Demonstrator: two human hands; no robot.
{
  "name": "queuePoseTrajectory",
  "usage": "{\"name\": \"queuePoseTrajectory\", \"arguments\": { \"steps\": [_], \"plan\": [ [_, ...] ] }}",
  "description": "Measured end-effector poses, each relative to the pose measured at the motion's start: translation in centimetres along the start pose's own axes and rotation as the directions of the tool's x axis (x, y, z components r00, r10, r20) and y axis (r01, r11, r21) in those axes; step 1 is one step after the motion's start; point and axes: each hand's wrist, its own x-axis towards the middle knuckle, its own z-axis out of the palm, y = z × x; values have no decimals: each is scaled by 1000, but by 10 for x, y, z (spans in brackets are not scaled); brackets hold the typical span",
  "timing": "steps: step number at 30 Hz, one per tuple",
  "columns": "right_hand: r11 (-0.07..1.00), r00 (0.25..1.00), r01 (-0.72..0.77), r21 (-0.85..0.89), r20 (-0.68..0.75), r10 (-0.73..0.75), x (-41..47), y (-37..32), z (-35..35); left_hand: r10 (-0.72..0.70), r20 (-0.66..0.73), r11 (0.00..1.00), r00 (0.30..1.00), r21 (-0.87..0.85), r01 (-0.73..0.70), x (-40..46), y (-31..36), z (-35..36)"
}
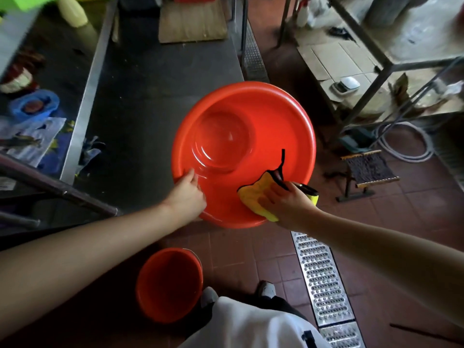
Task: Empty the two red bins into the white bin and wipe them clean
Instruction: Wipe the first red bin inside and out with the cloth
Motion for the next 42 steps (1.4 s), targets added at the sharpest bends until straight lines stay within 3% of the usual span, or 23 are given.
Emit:
{"name": "queuePoseTrajectory", "arguments": {
  "steps": [3,10,13,18,21,27,29,33,35,39,42],
  "plan": [
    [1000,1000,3,-13,18,-3,4,-2,-3,-74,27,996,997,-46,75,3,10,-8],
    [998,999,-21,-58,-34,19,-3,5,1,-186,-2,903,983,-394,170,36,88,-33],
    [999,1000,-16,30,-14,16,2,0,8,-205,-49,873,978,-460,160,43,97,-30],
    [960,992,-130,247,23,128,15,-21,0,-156,-91,911,984,-397,108,36,94,-21],
    [973,993,-114,200,53,106,31,-26,9,-133,-85,923,988,-374,92,32,94,-21],
    [945,939,-312,97,180,291,53,11,22,-74,-48,948,996,-313,56,20,102,-24],
    [926,938,-328,185,182,296,59,-2,21,-50,-87,942,995,-336,18,22,102,-25],
    [875,978,-198,442,151,145,61,-45,15,-8,-74,937,997,-348,-18,22,98,-23],
    [806,966,-257,534,148,210,59,-33,15,36,-69,951,997,-305,-56,20,94,-19],
    [923,933,-332,193,208,292,60,10,23,73,-113,952,991,-290,-103,21,85,-27],
    [882,913,-393,261,228,339,70,-1,19,97,-122,942,988,-310,-131,25,87,-34]
  ]
}}
